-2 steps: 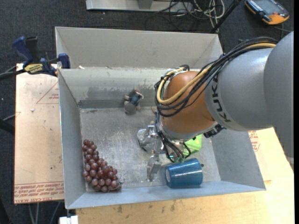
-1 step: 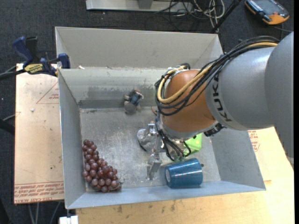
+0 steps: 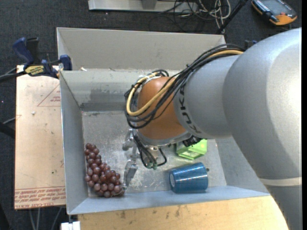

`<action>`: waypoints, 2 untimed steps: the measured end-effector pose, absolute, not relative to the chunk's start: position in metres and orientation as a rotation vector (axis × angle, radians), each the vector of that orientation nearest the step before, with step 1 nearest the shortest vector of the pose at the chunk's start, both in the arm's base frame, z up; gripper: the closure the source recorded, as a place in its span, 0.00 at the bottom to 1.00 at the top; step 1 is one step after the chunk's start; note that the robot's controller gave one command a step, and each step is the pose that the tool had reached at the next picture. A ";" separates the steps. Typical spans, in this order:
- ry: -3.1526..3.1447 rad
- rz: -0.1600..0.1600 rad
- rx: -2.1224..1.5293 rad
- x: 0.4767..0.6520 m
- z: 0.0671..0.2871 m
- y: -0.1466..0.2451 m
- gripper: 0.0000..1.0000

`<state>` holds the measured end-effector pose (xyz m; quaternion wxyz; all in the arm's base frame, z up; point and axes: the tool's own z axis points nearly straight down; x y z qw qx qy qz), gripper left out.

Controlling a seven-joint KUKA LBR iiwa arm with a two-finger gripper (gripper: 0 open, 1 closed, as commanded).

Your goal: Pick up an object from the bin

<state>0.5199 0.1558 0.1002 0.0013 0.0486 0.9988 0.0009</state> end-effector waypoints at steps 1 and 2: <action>3.141 0.001 0.118 0.515 0.124 0.178 0.00; 3.107 0.002 0.450 0.510 0.114 0.215 0.00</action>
Offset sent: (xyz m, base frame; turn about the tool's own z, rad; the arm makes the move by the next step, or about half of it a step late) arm -0.0151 0.0784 0.0045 0.2618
